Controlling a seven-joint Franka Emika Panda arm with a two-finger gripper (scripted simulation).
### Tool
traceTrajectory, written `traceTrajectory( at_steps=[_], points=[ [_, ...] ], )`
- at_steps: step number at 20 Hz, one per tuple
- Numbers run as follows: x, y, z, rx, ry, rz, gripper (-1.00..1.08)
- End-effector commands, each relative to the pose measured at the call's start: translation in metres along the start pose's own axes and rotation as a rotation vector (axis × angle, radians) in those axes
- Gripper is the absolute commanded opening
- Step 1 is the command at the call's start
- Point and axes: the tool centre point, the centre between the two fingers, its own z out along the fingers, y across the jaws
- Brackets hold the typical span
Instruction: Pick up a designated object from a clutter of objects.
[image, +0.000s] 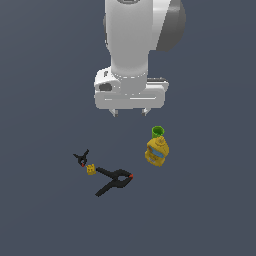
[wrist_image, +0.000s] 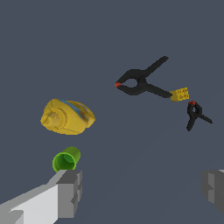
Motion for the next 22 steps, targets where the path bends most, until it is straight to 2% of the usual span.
traceTrajectory(
  at_steps=[1, 10, 16, 22],
  points=[
    [0.0, 0.0, 0.0, 0.0, 0.0, 0.0, 1.0],
    [-0.004, 0.0, 0.013, 0.017, -0.031, -0.01, 1.0],
    [-0.002, 0.002, 0.015, 0.016, -0.029, -0.014, 1.0],
    [0.007, 0.018, 0.029, 0.019, -0.023, -0.038, 1.0]
  ],
)
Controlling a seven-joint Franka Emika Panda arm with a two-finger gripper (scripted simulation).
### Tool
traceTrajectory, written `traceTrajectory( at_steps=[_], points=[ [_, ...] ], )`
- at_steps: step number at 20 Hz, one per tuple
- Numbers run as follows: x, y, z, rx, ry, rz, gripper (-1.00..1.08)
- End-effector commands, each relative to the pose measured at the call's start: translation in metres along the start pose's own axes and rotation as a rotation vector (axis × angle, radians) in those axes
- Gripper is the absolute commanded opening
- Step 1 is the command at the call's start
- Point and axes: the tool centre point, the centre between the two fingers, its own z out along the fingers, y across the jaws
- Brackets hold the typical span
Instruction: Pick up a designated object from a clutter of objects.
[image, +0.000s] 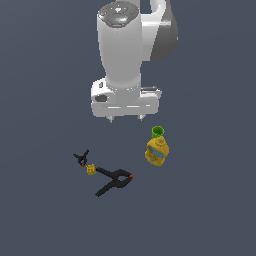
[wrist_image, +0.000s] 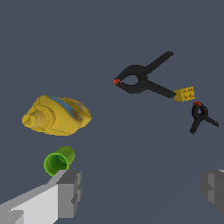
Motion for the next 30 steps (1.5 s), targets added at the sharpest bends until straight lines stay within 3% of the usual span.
traceTrajectory(
  at_steps=[1, 7, 16, 23, 30],
  points=[
    [0.005, 0.009, 0.008, 0.001, 0.003, -0.013, 1.0],
    [0.02, 0.044, 0.036, 0.001, 0.015, -0.061, 1.0],
    [0.039, 0.12, 0.1, -0.01, 0.037, -0.162, 1.0],
    [0.04, 0.177, 0.15, -0.026, 0.049, -0.237, 1.0],
    [0.035, 0.214, 0.184, -0.04, 0.054, -0.286, 1.0]
  ],
)
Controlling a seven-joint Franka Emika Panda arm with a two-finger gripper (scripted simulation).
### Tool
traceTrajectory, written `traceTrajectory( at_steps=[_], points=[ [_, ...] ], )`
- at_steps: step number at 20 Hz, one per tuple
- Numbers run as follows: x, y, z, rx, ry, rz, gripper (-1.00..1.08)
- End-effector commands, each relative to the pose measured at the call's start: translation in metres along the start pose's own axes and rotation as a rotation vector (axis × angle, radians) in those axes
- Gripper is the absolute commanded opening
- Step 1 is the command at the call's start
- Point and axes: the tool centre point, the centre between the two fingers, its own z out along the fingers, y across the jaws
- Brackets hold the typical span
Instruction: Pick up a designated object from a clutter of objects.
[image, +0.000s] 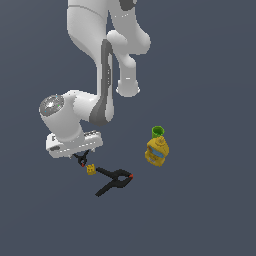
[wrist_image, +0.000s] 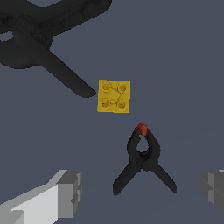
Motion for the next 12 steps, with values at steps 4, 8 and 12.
traceTrajectory(
  at_steps=[4, 8, 12],
  points=[
    [-0.008, 0.015, 0.016, -0.007, 0.002, -0.026, 1.0],
    [-0.01, 0.018, 0.02, -0.009, 0.002, -0.031, 1.0],
    [-0.01, 0.017, 0.022, -0.008, 0.001, -0.028, 1.0]
  ],
)
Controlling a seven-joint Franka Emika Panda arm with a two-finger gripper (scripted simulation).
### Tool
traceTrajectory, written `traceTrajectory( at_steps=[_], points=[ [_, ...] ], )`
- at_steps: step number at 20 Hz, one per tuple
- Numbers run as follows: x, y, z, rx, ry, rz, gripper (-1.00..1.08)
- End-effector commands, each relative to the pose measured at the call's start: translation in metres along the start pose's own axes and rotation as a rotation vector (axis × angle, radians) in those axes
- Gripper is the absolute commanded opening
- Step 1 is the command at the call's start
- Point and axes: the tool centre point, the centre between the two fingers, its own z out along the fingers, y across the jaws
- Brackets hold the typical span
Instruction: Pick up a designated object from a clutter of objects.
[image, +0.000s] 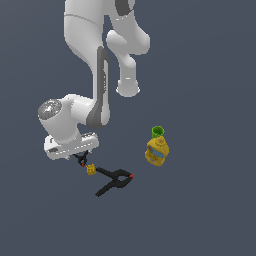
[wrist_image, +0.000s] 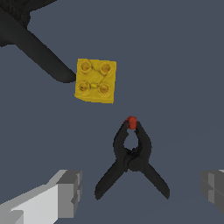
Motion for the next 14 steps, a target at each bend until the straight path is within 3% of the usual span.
traceTrajectory(
  at_steps=[1, 14],
  points=[
    [0.0, 0.0, 0.004, 0.0, 0.0, 0.0, 1.0],
    [0.0, 0.0, 0.049, -0.001, 0.001, -0.003, 1.0]
  ],
)
